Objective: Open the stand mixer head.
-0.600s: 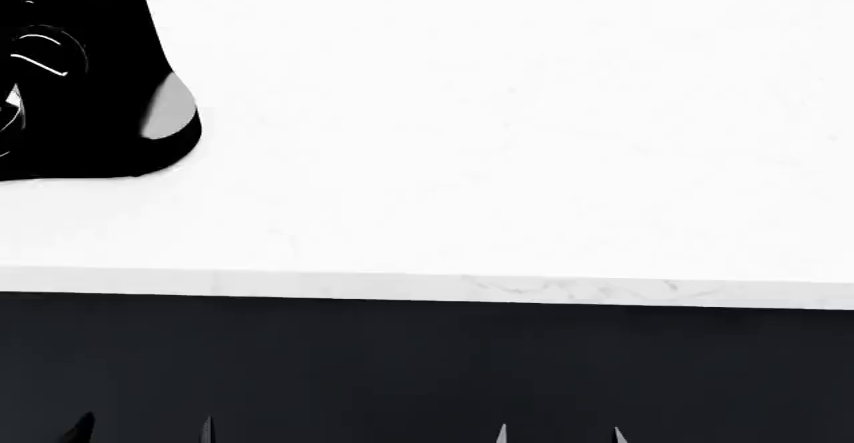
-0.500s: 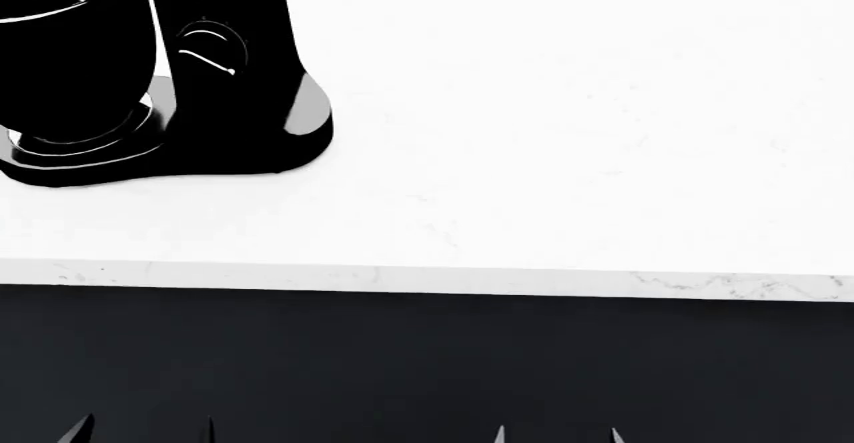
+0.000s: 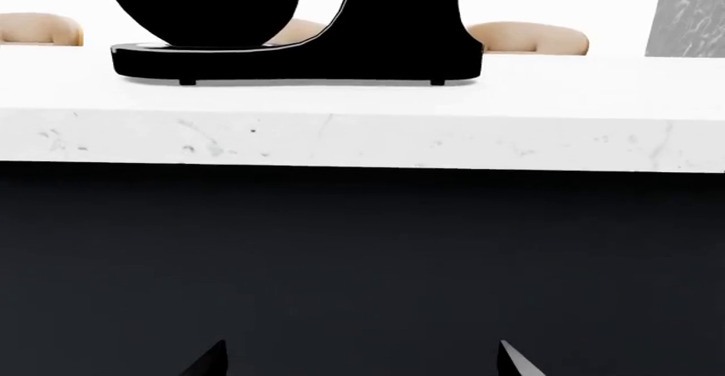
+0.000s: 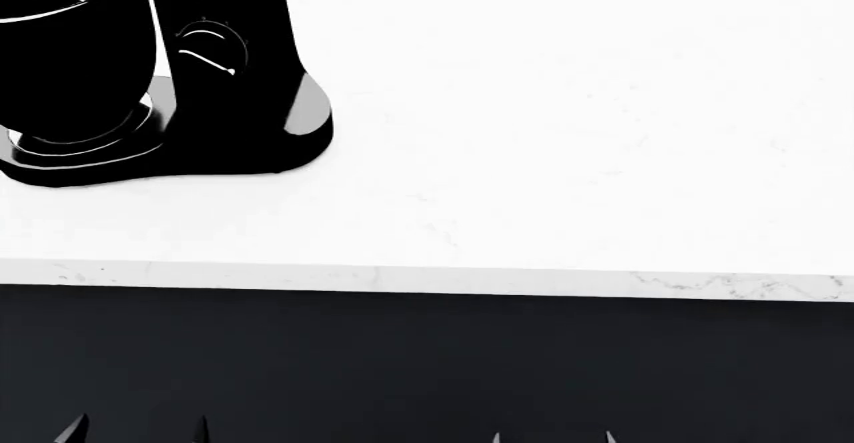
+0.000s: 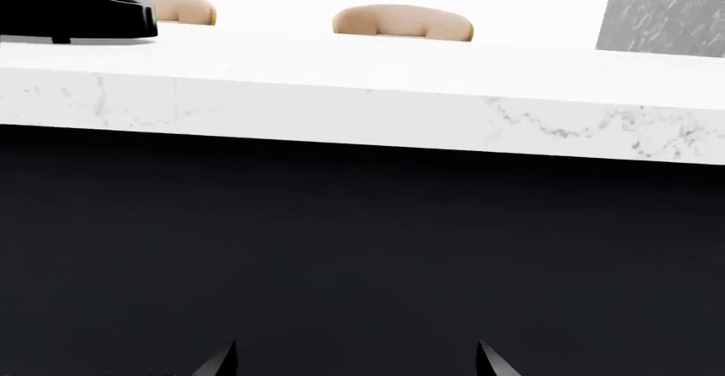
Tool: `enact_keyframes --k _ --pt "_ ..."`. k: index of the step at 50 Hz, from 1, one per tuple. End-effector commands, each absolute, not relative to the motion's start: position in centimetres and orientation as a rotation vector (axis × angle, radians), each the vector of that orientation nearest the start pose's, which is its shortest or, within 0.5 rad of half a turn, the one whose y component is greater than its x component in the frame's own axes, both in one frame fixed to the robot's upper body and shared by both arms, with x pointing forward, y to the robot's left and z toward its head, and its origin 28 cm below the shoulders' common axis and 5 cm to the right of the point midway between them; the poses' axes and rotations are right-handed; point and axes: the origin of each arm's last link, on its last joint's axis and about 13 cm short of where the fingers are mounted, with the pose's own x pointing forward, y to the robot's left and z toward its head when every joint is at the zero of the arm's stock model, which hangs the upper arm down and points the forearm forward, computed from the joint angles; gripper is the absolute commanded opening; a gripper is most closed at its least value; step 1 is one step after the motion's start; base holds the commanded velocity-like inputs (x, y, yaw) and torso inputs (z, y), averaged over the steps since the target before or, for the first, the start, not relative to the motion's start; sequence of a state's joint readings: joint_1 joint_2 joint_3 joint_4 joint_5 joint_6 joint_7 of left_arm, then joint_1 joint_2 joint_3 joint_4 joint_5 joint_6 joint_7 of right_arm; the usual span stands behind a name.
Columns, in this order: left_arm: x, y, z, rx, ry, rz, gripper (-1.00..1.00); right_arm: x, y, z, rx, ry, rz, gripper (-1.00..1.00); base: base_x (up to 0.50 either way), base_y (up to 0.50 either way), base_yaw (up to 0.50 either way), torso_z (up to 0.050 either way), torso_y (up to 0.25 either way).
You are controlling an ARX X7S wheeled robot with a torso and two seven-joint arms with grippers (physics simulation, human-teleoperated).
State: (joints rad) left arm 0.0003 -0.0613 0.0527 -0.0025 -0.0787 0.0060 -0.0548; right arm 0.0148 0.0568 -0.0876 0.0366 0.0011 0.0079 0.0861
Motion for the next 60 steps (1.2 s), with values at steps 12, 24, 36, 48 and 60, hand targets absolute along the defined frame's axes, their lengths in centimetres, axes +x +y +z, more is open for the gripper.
enact_keyframes --k 12,24,36,48,60 --pt "21.5 20.7 1.4 -0.032 -0.023 0.018 1.00 21.1 -9.3 0.6 -0.083 0.038 0.002 1.00 0.00 0.00 0.00 0.000 0.000" --pt "21.4 20.7 1.4 -0.028 -0.019 0.016 1.00 21.0 -9.3 0.6 -0.102 0.037 -0.001 1.00 0.00 0.03 0.00 0.000 0.000" --pt "20.2 21.1 10.0 -0.026 -0.134 0.018 1.00 21.3 -9.0 8.6 -0.045 -0.029 -0.017 1.00 0.00 0.03 0.00 0.000 0.000" --pt "21.4 20.9 17.8 0.002 -0.184 -0.054 1.00 20.8 -9.6 17.1 -0.011 -0.105 -0.048 1.00 0.00 0.00 0.00 0.000 0.000" --pt "22.9 21.6 22.4 0.028 -0.210 -0.050 1.00 22.7 -10.4 19.4 -0.014 -0.128 -0.061 1.00 0.00 0.00 0.00 0.000 0.000"
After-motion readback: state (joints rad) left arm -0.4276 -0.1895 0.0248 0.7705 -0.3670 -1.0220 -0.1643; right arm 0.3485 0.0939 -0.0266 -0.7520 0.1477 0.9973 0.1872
